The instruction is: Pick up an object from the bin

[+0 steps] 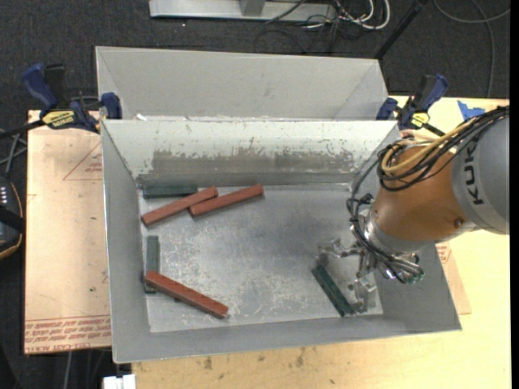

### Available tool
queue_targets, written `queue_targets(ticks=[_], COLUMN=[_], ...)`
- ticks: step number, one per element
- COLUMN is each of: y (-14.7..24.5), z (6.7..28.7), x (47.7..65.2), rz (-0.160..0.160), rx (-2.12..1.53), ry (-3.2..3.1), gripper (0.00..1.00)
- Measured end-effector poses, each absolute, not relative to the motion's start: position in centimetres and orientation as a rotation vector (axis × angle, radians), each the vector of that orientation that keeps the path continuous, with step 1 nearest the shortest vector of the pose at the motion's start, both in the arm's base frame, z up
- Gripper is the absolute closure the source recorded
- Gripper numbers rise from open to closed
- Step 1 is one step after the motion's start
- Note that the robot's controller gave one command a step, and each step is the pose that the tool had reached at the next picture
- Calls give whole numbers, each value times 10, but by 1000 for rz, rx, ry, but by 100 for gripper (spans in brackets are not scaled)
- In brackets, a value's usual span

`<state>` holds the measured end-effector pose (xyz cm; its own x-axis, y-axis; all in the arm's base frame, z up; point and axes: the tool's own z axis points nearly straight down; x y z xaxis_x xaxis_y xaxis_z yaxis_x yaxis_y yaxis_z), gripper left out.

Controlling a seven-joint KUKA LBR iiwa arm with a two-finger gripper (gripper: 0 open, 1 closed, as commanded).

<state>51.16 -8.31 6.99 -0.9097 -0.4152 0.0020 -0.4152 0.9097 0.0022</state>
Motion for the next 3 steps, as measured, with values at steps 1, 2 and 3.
queue_targets(ticks=[1, 2, 3], y=[-73, -5, -5], z=[72, 71, 70], x=[496, 575, 574], rz=[6, -2, -2], rx=[823, 1266, 1265], ry=[-3046, -2881, -2880], gripper=[0, 100, 0])
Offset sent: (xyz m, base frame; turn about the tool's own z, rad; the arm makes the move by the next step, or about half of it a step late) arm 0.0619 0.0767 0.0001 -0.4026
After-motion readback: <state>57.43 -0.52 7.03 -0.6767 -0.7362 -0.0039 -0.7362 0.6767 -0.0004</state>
